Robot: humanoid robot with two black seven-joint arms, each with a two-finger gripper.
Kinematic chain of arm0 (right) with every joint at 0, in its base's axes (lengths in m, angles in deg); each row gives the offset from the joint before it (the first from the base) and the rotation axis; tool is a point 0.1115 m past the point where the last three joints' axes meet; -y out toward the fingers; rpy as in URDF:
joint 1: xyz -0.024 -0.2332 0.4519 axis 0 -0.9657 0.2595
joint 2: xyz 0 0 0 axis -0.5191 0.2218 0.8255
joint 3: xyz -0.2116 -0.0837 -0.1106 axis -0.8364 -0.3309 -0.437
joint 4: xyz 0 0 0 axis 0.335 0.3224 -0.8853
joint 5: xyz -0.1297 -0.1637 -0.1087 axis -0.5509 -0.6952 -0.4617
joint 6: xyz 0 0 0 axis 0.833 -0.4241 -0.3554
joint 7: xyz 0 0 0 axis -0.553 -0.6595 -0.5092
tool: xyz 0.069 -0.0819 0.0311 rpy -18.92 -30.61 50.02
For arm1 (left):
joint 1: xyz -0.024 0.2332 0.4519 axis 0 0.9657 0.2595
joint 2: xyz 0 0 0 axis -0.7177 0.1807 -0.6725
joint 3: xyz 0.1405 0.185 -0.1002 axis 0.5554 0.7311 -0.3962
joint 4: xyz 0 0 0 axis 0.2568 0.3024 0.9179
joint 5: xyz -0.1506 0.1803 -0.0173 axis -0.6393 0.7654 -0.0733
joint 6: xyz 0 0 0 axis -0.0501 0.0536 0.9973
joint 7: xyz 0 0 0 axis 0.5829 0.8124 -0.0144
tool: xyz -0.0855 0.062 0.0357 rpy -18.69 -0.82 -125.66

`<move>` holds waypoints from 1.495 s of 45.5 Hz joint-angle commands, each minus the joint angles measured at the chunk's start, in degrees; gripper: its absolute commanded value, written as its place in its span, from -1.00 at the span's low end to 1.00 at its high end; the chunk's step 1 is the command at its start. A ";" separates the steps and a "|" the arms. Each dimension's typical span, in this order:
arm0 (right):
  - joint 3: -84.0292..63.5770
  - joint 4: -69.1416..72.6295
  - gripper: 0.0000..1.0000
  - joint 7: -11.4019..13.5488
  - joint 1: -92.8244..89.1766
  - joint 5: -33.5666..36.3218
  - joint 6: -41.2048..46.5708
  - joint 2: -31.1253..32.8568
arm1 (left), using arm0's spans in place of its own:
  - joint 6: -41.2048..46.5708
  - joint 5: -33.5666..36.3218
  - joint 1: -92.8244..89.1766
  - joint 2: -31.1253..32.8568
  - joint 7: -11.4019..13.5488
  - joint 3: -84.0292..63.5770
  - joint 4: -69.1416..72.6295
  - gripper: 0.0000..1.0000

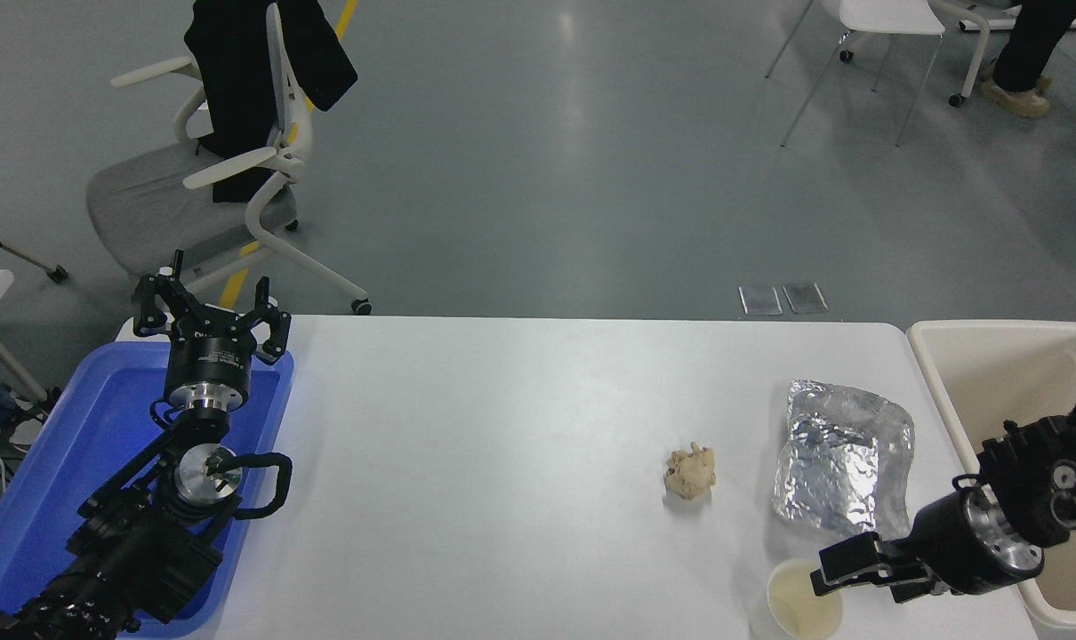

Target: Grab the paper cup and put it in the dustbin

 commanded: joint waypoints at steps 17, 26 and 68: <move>6.66 -6.53 -0.49 -0.05 -11.88 -4.77 -3.07 -3.17 | 0.00 -0.01 0.00 0.01 0.00 0.00 0.00 0.98; 6.57 -6.53 -1.00 -0.05 -11.88 -4.94 -3.07 -2.82 | 0.00 -0.01 0.00 0.01 0.00 0.00 0.00 0.98; -23.38 10.85 -1.00 -0.23 41.00 0.06 8.08 4.57 | 0.00 -0.01 0.00 0.01 0.00 0.00 0.00 0.98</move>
